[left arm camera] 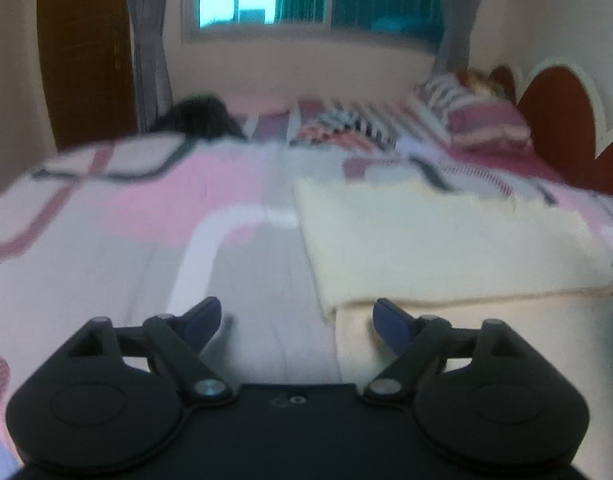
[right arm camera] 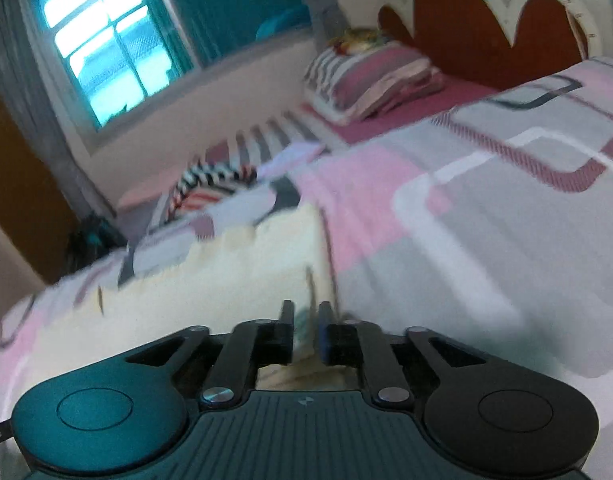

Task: Fold small clothes

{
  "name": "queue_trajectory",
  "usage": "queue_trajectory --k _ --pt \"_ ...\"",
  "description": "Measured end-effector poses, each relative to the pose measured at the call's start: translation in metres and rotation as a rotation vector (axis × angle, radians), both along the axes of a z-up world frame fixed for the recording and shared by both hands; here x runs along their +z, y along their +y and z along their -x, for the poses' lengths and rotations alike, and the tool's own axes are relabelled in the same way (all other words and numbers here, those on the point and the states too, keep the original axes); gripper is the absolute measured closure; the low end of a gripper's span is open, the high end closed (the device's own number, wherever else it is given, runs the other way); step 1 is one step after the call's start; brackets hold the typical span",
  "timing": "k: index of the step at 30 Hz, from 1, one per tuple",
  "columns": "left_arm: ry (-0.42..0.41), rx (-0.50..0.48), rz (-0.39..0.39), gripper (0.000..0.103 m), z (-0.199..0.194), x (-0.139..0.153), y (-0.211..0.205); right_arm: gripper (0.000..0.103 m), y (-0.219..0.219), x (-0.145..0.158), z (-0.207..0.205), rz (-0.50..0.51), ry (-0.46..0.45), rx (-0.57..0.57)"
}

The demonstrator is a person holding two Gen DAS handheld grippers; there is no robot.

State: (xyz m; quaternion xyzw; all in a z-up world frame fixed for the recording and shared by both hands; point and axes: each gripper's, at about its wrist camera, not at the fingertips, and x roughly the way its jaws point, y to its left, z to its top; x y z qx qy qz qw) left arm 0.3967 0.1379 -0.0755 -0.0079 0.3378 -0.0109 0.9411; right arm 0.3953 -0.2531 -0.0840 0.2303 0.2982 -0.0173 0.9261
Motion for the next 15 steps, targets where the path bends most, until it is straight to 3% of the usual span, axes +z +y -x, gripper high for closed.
queue_trajectory --k 4,7,10,12,15 --pt "-0.055 -0.053 0.076 0.024 -0.013 0.011 -0.019 0.089 0.018 0.011 -0.002 0.027 -0.050 0.080" --pt "-0.010 -0.131 0.022 0.022 -0.030 -0.001 -0.049 0.089 0.052 0.010 -0.013 0.068 -0.033 0.199" --pt "0.048 -0.122 -0.029 0.022 -0.038 -0.021 -0.057 0.089 0.084 -0.001 -0.019 0.125 -0.019 0.331" --pt "0.051 -0.117 -0.028 0.019 -0.035 -0.029 -0.050 0.090 0.083 -0.014 -0.018 0.155 0.003 0.336" --pt "0.073 -0.095 0.038 0.018 -0.035 -0.033 -0.035 0.090 0.052 -0.021 -0.011 0.133 0.023 0.213"
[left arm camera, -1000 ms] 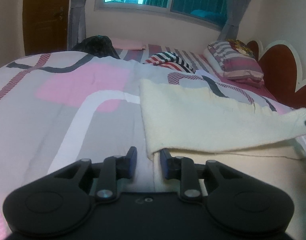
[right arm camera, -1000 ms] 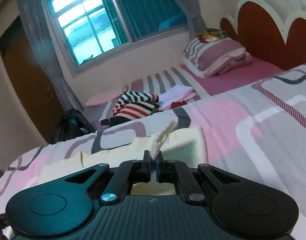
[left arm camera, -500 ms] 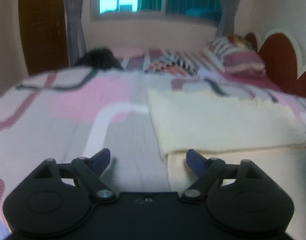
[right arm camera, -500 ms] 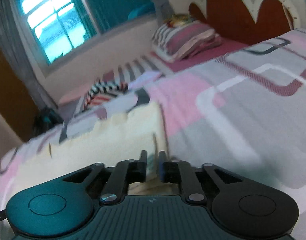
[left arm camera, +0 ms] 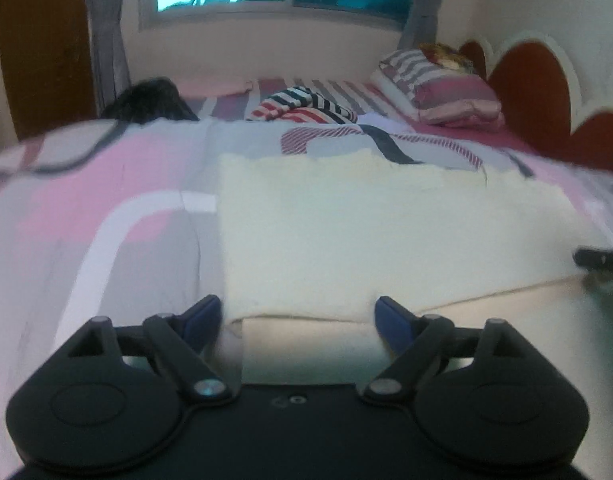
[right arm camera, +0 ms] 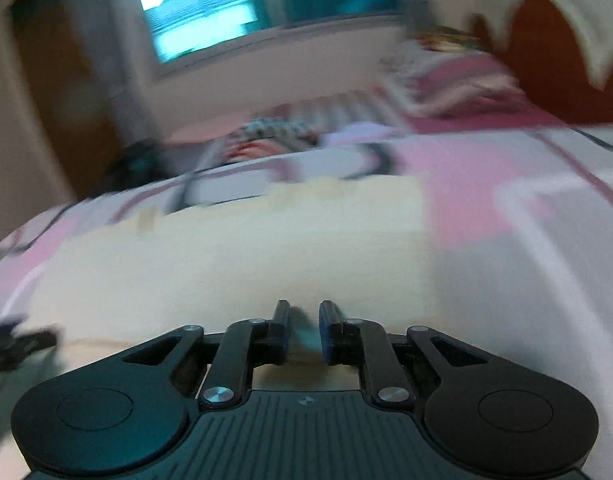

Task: Fold small clothes

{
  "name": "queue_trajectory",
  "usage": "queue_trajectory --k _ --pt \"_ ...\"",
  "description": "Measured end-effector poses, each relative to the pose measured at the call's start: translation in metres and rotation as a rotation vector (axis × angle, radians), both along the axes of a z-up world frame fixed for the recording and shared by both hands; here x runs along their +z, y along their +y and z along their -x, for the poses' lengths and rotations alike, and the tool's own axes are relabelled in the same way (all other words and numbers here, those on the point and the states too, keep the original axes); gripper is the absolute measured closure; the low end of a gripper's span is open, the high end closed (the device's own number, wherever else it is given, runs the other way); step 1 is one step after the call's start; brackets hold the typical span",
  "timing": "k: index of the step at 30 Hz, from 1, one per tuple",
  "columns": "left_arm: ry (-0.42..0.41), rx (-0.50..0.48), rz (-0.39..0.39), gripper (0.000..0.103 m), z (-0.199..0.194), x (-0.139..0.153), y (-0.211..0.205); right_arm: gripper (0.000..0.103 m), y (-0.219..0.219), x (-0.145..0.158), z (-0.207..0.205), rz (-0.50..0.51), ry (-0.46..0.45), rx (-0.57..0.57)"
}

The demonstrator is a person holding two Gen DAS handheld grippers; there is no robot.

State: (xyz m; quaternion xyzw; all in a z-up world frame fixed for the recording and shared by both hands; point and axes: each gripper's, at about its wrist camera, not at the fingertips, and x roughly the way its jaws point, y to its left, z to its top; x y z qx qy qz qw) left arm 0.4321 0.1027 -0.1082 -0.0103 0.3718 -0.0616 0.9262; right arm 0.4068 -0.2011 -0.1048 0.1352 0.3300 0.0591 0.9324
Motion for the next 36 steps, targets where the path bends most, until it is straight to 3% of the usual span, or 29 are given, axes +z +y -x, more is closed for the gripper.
queue_trajectory --k 2,7,11,14,19,22,25,29,33,36 --pt "-0.007 0.030 -0.029 0.020 0.000 0.007 -0.001 0.090 -0.015 0.000 0.001 -0.072 0.010 -0.018" --pt "-0.084 0.026 -0.044 0.020 -0.009 0.030 0.001 0.090 -0.005 0.014 -0.009 -0.054 -0.027 -0.022" --pt "-0.090 -0.014 -0.050 0.021 -0.040 0.038 -0.006 0.090 0.023 0.022 -0.038 -0.077 -0.043 0.044" --pt "-0.076 -0.033 -0.037 0.021 -0.066 0.035 -0.017 0.090 0.048 0.020 -0.062 -0.105 -0.052 0.086" --pt "-0.044 -0.072 0.059 0.022 -0.095 0.022 -0.025 0.090 0.091 0.007 -0.092 -0.125 -0.034 0.163" --pt "-0.005 -0.025 0.074 0.022 -0.107 0.005 -0.019 0.090 0.100 0.000 -0.096 -0.128 -0.040 0.181" --pt "-0.031 -0.016 0.081 0.021 -0.102 -0.004 -0.005 0.090 0.091 -0.002 -0.094 -0.112 -0.052 0.166" --pt "-0.043 -0.034 0.021 0.021 -0.088 -0.001 0.000 0.090 0.043 -0.006 -0.084 0.011 -0.032 -0.036" --pt "-0.079 -0.006 -0.001 0.023 -0.062 0.013 -0.003 0.090 -0.021 -0.008 -0.069 -0.114 -0.005 -0.162" --pt "-0.088 -0.016 0.009 0.023 -0.035 0.022 -0.013 0.090 -0.025 0.006 -0.052 -0.099 -0.026 -0.112"
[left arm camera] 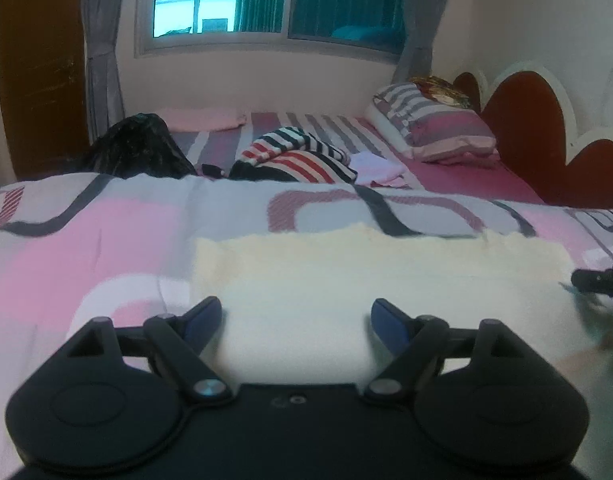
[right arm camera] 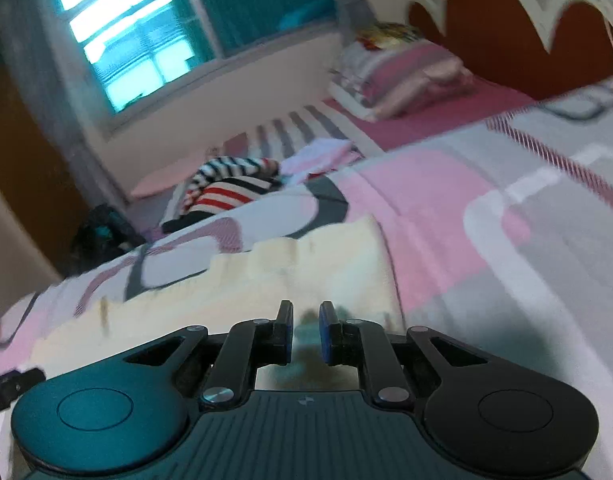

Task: Fold small clothes

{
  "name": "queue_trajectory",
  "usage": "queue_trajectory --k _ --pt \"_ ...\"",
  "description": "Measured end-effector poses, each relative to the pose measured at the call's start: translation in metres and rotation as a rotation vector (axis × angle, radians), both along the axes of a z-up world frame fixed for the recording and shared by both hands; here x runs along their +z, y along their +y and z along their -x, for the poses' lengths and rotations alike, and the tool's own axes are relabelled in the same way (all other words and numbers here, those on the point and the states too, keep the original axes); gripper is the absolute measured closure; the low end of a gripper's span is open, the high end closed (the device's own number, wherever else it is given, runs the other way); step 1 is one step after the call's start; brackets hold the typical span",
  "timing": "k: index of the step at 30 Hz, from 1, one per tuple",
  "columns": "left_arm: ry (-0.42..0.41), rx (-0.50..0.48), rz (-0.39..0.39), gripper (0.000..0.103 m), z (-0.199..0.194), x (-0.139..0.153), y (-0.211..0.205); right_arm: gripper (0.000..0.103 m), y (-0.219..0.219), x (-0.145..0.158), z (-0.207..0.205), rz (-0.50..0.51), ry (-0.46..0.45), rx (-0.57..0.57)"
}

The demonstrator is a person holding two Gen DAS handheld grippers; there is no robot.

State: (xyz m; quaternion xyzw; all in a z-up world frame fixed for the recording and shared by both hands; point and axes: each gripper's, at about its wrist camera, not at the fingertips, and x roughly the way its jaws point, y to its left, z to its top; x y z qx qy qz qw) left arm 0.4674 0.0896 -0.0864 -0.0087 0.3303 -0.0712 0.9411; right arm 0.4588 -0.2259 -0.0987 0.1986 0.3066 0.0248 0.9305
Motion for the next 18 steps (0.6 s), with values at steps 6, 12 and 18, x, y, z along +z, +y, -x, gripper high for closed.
queue_trajectory --k 6,12,18 --pt "0.092 0.011 -0.021 0.020 0.016 -0.016 -0.002 0.090 0.027 -0.003 0.033 0.206 0.049 0.104" --pt "0.102 -0.008 -0.069 0.023 0.030 -0.005 0.001 0.090 0.028 -0.003 0.045 0.207 0.083 0.071" --pt "0.109 -0.017 -0.070 0.023 0.084 0.014 0.011 0.090 0.018 0.029 0.119 0.138 0.036 0.085"
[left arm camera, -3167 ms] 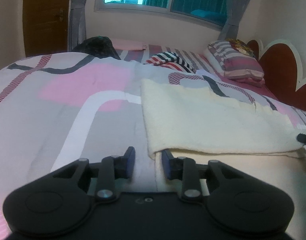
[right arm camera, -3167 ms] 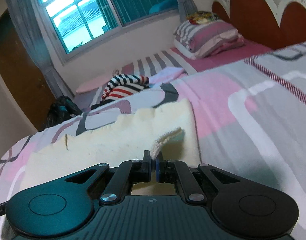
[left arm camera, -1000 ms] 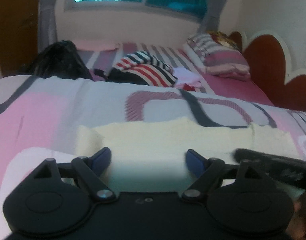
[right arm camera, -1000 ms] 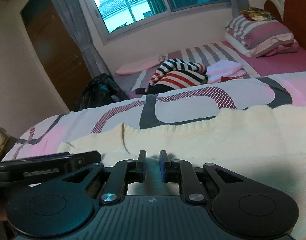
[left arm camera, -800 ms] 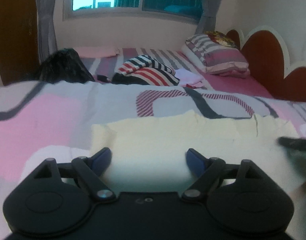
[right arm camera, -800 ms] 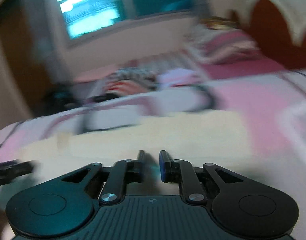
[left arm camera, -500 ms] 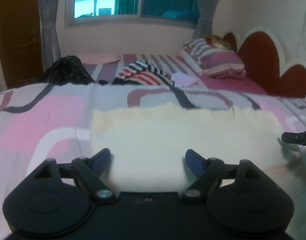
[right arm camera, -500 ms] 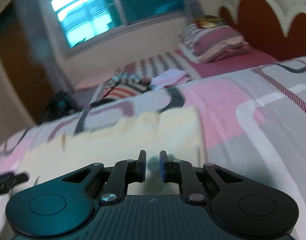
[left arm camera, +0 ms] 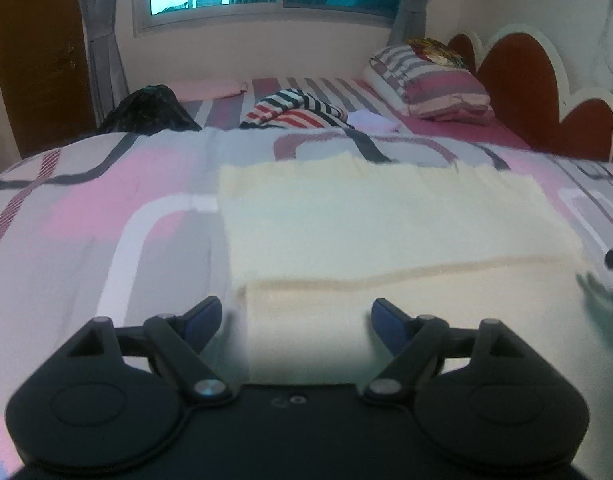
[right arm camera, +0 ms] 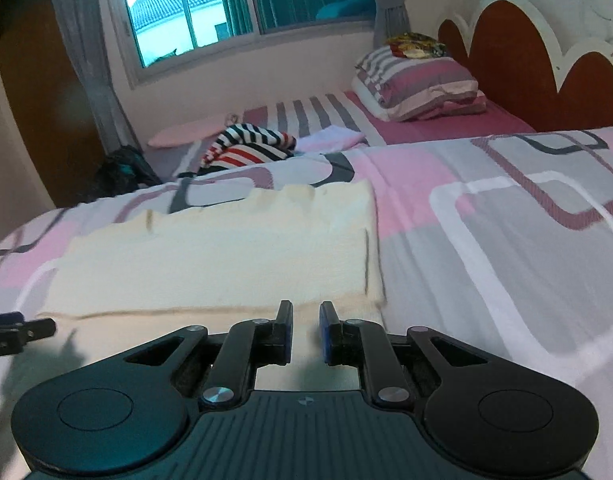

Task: Fold small clothes

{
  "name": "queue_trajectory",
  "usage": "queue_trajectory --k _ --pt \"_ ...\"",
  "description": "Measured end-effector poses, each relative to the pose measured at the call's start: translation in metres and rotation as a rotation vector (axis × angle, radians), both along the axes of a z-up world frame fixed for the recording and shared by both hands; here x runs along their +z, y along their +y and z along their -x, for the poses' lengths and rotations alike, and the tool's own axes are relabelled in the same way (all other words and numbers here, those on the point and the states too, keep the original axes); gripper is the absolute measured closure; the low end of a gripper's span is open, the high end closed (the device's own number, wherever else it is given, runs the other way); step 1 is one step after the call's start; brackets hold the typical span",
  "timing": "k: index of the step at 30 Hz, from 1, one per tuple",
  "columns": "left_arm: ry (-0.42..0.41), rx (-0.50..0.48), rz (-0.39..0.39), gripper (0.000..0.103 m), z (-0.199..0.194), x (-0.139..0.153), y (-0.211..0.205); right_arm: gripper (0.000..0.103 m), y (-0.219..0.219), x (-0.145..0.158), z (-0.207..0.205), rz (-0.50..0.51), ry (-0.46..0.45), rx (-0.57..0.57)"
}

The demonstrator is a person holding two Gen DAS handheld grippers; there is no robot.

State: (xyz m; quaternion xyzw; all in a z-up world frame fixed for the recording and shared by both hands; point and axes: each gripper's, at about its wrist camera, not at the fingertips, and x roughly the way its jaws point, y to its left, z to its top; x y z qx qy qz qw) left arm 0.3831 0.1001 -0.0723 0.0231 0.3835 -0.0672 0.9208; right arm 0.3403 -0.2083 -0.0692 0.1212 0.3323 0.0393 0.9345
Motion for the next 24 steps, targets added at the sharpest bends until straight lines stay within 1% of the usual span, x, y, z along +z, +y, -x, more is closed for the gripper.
queue_trajectory --k 5,10,15,18,19,20,21,22,24 --pt "0.013 -0.014 -0.035 0.023 0.060 0.005 0.004 0.089 -0.010 0.013 0.060 -0.023 0.006 0.015" --pt "0.049 0.007 -0.073 0.023 0.123 0.009 0.005 0.089 -0.028 0.022 0.112 -0.058 0.018 0.014" --pt "0.074 0.018 -0.112 0.021 0.190 0.016 0.003 0.089 -0.050 0.024 0.177 -0.104 0.021 0.006" --pt "0.087 0.021 -0.135 0.023 0.232 0.019 -0.001 0.088 -0.067 0.023 0.226 -0.117 0.036 0.022" --pt "0.093 0.023 -0.145 0.023 0.246 0.019 -0.002 0.074 -0.073 0.021 0.246 -0.114 0.040 0.028" --pt "0.097 0.029 -0.143 0.023 0.263 0.019 -0.001 0.047 -0.078 0.019 0.262 -0.108 0.043 0.027" --pt "0.103 0.037 -0.133 0.023 0.275 0.020 0.000 0.040 -0.082 0.018 0.278 -0.107 0.044 0.028" --pt "0.113 0.050 -0.118 0.023 0.290 0.019 0.003 0.039 -0.088 0.016 0.295 -0.115 0.042 0.037" --pt "0.135 0.068 -0.091 0.024 0.316 0.017 0.008 0.039 -0.096 0.007 0.326 -0.144 0.075 0.057"
